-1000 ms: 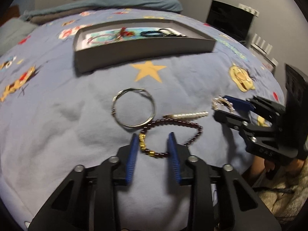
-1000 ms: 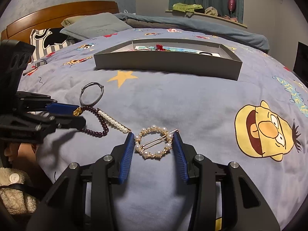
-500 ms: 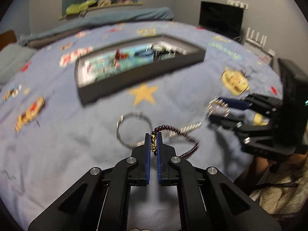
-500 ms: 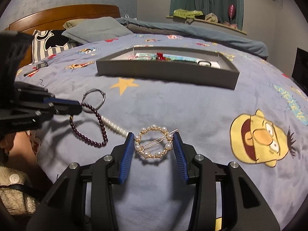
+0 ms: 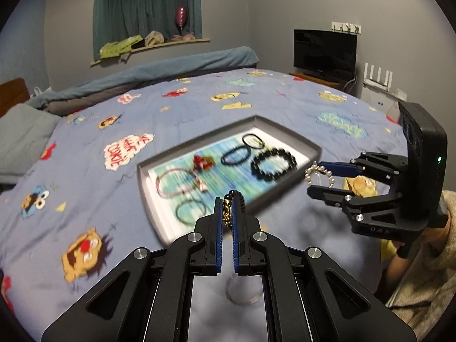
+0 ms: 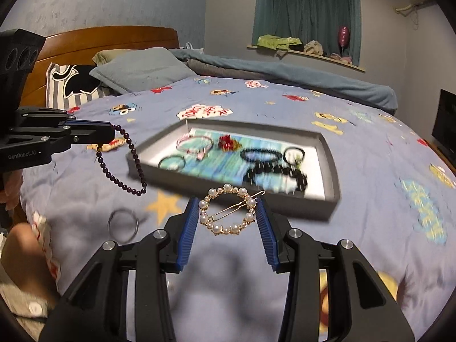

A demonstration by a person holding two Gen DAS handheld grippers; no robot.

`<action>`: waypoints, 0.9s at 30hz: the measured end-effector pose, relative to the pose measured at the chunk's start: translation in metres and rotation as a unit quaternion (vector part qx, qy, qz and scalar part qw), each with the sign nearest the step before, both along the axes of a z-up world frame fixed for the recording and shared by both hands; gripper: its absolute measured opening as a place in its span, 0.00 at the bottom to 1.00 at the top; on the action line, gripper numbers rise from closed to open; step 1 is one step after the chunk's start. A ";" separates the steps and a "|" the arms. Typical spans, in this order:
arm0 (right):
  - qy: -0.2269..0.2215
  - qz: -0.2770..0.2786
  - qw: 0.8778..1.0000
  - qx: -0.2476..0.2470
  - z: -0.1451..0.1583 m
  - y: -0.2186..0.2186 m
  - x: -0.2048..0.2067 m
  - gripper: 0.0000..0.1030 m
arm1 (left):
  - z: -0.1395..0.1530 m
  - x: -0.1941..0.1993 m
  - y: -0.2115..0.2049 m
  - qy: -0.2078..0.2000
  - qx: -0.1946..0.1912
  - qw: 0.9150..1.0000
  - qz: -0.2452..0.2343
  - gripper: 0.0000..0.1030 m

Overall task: Organize jewelry
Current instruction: 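Carry both items into the grey tray and open both tools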

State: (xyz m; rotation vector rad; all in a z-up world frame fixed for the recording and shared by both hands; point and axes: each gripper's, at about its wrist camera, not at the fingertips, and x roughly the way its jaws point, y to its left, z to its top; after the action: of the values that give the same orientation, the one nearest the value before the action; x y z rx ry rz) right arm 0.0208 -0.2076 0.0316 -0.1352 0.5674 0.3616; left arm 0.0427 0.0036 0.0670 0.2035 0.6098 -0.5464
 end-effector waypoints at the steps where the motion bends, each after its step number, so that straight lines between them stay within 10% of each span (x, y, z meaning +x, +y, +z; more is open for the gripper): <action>1: 0.001 0.003 1.000 -0.001 0.002 0.002 0.006 0.40 | 0.003 0.011 0.001 0.006 -0.007 1.000 0.000 0.06; 27: 0.119 -0.032 0.991 -0.050 -0.007 -0.009 0.184 0.40 | -0.070 0.135 -0.040 0.143 0.002 0.990 -0.011 0.06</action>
State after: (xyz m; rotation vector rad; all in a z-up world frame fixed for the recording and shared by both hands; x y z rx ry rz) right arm 0.2048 -0.2166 0.0247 -0.1705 0.8238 0.2886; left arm 0.1780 -0.0363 -0.0031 0.1361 0.8880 -0.6015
